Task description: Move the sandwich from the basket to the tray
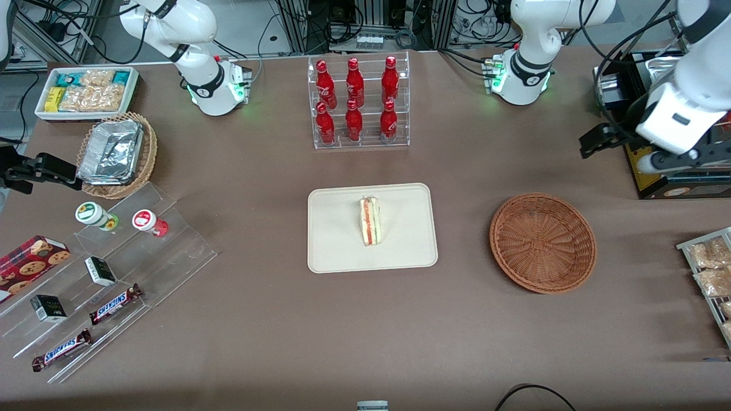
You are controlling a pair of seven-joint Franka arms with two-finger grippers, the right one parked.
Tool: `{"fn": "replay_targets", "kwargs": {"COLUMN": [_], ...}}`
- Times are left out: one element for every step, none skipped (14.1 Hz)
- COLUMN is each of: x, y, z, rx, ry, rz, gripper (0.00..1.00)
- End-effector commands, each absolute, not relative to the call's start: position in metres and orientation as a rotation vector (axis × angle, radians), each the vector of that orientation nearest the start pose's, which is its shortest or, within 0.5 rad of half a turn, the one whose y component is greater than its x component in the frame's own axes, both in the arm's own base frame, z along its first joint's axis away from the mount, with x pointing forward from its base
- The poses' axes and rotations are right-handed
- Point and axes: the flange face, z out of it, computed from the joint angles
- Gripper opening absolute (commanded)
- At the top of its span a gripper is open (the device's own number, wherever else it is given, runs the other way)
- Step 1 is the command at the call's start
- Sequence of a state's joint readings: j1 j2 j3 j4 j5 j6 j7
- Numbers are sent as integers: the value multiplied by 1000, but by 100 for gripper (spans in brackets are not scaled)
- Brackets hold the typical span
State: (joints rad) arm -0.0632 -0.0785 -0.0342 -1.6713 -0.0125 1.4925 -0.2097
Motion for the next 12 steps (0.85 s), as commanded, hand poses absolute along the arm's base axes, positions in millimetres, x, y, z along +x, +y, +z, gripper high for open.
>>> {"fn": "replay_targets", "kwargs": {"x": [511, 513, 516, 522, 528, 536, 541, 547, 552, 557, 558, 557], "y": [-23, -17, -16, -21, -26, -40, -51, -56, -57, -57, -58, -58], "z": [616, 617, 615, 612, 611, 609, 607, 606, 610, 612, 612, 612], "rx": [-3128, -3130, -3135, -3136, -3143, -3149, -3140, -3138, -3140, -3142, -3141, -3141], "ry": [-106, -116, -118, -104, -95, -71, -39, -22, -7, -10, -7, -7], "rz": [134, 125, 121, 116, 95, 94, 99, 99, 82, 78, 82, 82], "gripper": [100, 100, 100, 100, 100, 100, 100, 100, 100, 100, 100, 100]}}
